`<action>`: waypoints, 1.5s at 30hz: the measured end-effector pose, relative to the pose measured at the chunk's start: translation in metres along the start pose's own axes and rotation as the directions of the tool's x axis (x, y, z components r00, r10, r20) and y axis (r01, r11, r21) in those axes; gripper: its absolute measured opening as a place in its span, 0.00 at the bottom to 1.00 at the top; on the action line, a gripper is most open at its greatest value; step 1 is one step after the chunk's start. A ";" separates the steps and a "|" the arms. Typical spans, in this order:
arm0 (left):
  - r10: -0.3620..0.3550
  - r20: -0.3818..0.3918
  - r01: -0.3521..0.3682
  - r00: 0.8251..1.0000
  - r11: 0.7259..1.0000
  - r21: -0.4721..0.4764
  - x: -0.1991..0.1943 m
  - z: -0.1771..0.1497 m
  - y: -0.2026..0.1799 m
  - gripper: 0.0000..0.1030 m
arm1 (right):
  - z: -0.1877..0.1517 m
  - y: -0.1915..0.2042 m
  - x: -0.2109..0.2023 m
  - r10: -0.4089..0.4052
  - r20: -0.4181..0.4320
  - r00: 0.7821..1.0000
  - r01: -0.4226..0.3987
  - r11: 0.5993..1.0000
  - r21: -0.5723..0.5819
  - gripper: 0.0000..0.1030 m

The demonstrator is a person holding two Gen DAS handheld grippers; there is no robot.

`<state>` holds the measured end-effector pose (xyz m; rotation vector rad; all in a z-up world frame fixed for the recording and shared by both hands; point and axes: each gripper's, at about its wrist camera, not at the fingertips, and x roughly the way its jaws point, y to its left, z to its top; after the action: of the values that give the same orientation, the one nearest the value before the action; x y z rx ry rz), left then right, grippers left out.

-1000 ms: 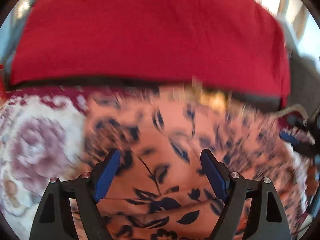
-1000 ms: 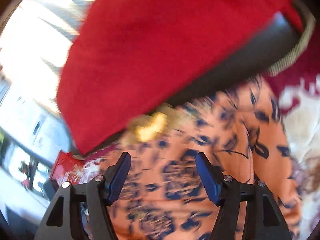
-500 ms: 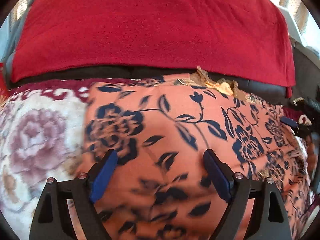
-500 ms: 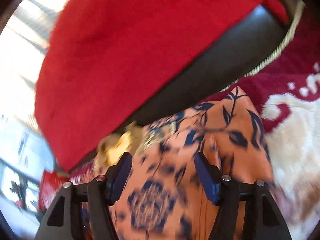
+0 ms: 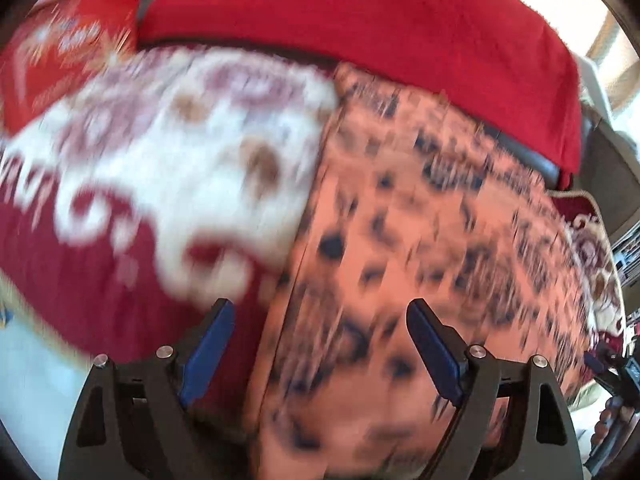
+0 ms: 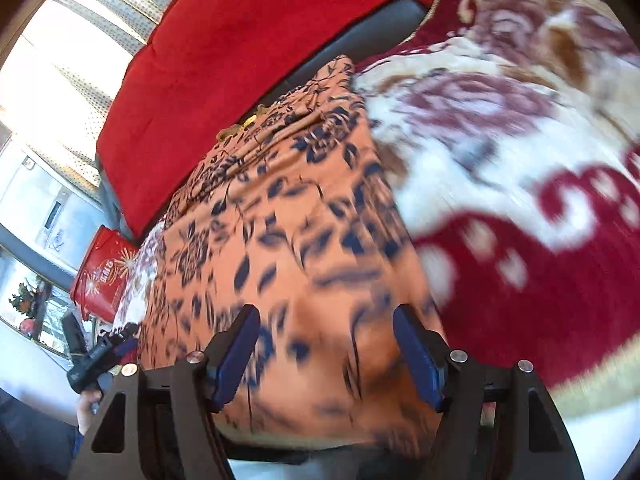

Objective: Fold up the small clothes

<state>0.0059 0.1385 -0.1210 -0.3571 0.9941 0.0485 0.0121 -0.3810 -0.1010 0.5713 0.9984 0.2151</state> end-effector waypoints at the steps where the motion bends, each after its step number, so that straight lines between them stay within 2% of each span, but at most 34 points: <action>1: -0.006 0.000 0.006 1.000 1.000 0.003 -0.004 -0.008 0.002 0.85 | -0.010 -0.005 -0.008 0.003 0.008 1.000 -0.003 1.000 0.015 0.70; 4: -0.005 -0.018 0.005 1.000 1.000 0.012 -0.014 -0.029 0.003 0.85 | -0.026 -0.015 -0.020 -0.005 0.014 1.000 0.004 0.998 0.065 0.70; 9: 0.005 -0.026 -0.006 1.000 1.000 -0.005 -0.017 -0.045 0.009 0.85 | -0.041 -0.040 -0.050 -0.008 0.074 0.997 -0.001 0.993 0.115 0.70; 13: 0.015 -0.027 -0.015 1.000 1.000 0.002 -0.015 -0.052 0.012 0.85 | -0.038 -0.056 -0.037 0.001 0.032 0.999 -0.006 0.991 0.134 0.70; 16: 0.012 -0.027 -0.012 1.000 1.000 -0.008 -0.018 -0.057 0.016 0.85 | -0.044 -0.047 -0.029 0.033 0.011 0.999 -0.034 0.994 0.104 0.60; 18: 0.006 -0.024 -0.006 1.000 1.000 -0.016 -0.023 -0.061 0.021 0.85 | -0.050 -0.041 -0.025 0.042 -0.005 0.999 -0.042 0.997 0.070 0.44; 21: 0.010 -0.034 -0.011 0.999 0.999 -0.034 -0.017 -0.061 0.026 0.85 | -0.051 -0.046 -0.018 0.017 -0.023 1.000 -0.016 0.998 0.066 0.43; 24: -0.012 -0.066 0.008 0.998 0.998 -0.055 -0.010 -0.062 0.030 0.84 | -0.048 -0.053 -0.013 0.034 -0.023 0.999 -0.031 0.994 0.107 0.45; 25: -0.016 -0.071 0.013 0.997 0.999 -0.049 -0.008 -0.063 0.029 0.76 | -0.048 -0.051 -0.012 0.032 -0.025 0.999 -0.030 0.995 0.095 0.45; 26: -0.024 -0.080 0.021 0.997 0.999 -0.035 -0.006 -0.061 0.025 0.61 | -0.049 -0.049 -0.012 0.025 -0.026 0.999 -0.023 0.997 0.079 0.45; 27: -0.037 -0.106 0.034 0.994 0.999 -0.027 -0.004 -0.062 0.023 0.35 | -0.049 -0.048 -0.013 0.016 -0.033 0.999 -0.014 0.998 0.065 0.34; 29: -0.043 -0.113 0.040 0.993 0.999 -0.026 -0.004 -0.062 0.021 0.13 | -0.050 -0.045 -0.014 0.019 -0.050 0.999 -0.016 0.998 0.063 0.07; 30: -0.051 -0.108 0.050 0.993 0.999 -0.019 -0.009 -0.061 0.018 0.09 | -0.051 -0.042 -0.018 0.026 -0.046 0.999 -0.023 0.998 0.063 0.07; 34: -0.099 0.000 0.099 0.995 0.995 -0.008 -0.045 -0.053 0.010 0.08 | -0.048 -0.030 -0.038 0.075 -0.001 0.997 -0.075 0.995 0.059 0.07; 35: -0.104 0.017 0.104 0.994 0.995 -0.012 -0.049 -0.049 0.011 0.08 | -0.046 -0.028 -0.040 0.087 0.005 0.996 -0.087 0.995 0.056 0.11; 38: -0.093 -0.012 0.093 0.996 0.995 -0.025 -0.032 -0.043 0.014 0.09 | -0.045 -0.036 -0.022 0.075 -0.037 0.996 -0.072 0.993 0.092 0.11; 40: -0.086 -0.046 0.084 0.995 0.995 -0.057 -0.018 -0.045 0.017 0.22 | -0.048 -0.044 -0.007 0.075 -0.067 0.995 -0.066 0.990 0.126 0.11; 42: -0.082 -0.069 0.077 0.994 0.994 -0.073 -0.010 -0.047 0.018 0.30 | -0.049 -0.049 -0.005 0.099 -0.061 0.993 -0.088 0.983 0.161 0.11; 45: -0.089 -0.053 0.087 0.995 0.995 -0.047 -0.013 -0.050 0.015 0.28 | -0.049 -0.053 -0.008 0.111 -0.058 0.992 -0.099 0.978 0.181 0.11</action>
<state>-0.0453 0.1385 -0.1389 -0.4449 1.0319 -0.0192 -0.0373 -0.4110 -0.1442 0.7857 1.0609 0.2418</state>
